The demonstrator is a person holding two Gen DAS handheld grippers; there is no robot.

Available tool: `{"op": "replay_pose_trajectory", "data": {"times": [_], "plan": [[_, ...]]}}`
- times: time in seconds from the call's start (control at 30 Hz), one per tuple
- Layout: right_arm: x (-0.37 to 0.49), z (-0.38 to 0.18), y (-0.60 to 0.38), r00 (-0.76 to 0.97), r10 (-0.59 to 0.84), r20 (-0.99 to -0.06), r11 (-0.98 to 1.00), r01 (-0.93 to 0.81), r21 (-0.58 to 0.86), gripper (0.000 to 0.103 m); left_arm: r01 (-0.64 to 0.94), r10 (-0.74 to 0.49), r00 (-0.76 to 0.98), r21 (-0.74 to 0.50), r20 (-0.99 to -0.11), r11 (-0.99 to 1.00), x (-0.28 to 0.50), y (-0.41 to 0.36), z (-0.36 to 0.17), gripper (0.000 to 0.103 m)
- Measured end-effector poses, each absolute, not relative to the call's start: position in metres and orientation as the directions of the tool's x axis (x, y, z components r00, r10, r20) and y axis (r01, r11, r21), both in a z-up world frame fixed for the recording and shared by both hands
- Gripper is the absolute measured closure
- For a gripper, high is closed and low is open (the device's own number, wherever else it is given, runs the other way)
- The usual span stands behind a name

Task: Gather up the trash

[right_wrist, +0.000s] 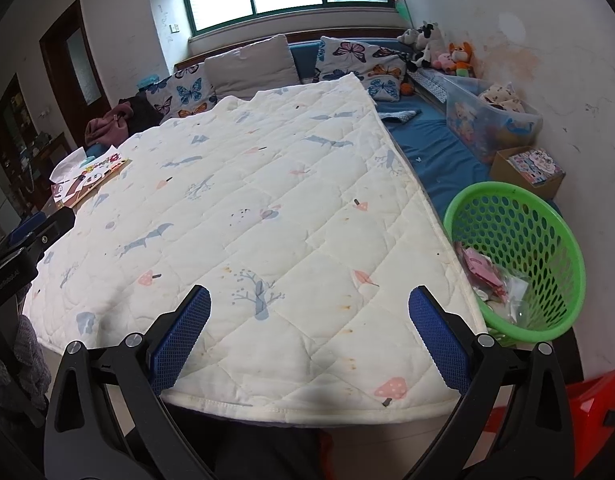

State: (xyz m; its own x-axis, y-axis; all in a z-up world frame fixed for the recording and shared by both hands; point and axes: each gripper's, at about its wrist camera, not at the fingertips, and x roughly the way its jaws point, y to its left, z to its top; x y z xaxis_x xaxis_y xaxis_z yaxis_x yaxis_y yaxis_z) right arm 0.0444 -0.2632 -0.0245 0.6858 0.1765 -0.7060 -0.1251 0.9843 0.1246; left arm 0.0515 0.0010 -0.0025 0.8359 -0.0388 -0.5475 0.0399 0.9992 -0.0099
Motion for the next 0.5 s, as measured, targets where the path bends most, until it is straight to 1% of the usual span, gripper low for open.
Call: {"op": "replay_pose_trajectory", "data": {"times": [0.5], "plan": [[0.0449,-0.0247,-0.2643,0.687,0.176,-0.705,0.984,-0.125,0.124,0.004,0.042,-0.040,0.832,-0.009,-0.553,0.999,0.0525,-0.0015,-0.0060,0.007]]}}
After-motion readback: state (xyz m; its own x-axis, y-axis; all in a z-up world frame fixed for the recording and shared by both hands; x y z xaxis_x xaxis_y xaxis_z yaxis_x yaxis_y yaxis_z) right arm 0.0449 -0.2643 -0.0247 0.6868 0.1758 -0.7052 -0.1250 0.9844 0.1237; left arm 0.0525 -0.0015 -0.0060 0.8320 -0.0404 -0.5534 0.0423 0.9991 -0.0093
